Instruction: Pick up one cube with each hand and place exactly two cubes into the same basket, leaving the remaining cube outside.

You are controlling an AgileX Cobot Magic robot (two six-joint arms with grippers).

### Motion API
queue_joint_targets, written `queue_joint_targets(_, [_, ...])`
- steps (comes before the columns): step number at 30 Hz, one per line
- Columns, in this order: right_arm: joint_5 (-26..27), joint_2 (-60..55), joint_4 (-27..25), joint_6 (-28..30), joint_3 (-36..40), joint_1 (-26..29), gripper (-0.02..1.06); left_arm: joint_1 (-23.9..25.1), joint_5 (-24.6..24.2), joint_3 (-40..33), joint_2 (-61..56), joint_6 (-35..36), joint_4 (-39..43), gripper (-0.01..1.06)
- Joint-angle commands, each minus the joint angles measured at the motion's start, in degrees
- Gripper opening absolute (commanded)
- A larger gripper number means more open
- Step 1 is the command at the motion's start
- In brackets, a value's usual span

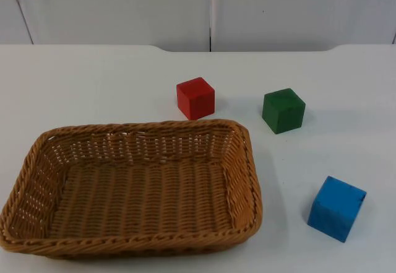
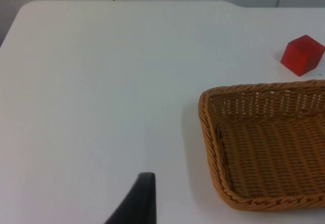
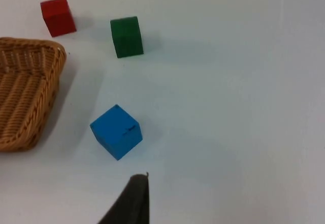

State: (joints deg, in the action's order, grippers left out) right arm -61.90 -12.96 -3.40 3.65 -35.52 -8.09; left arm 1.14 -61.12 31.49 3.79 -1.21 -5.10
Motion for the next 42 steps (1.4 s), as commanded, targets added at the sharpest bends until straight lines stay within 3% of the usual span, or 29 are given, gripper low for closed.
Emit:
queue_joint_targets(1, [0.5, -2.4, -0.2, 0.4, -0.5, 0.4, 1.05, 0.2, 0.5, 0.3, 0.9, 0.2, -0.6, 1.05])
queue_joint_targets(13, [4.1, -12.5, -0.2, 0.4, -0.5, 0.4, 1.05, 0.2, 0.8, 0.3, 9.3, 0.2, -1.8, 1.05])
queue_joint_targets(22, [5.5, -19.2, -0.2, 0.4, -1.5, 0.4, 1.05, 0.2, 4.0, 0.3, 16.2, 0.2, -4.5, 1.05])
queue_joint_targets(42, [6.9, -34.3, -0.3, 0.4, -13.4, 0.4, 1.05, 0.2, 9.5, 0.3, 29.3, -5.6, -11.4, 1.05])
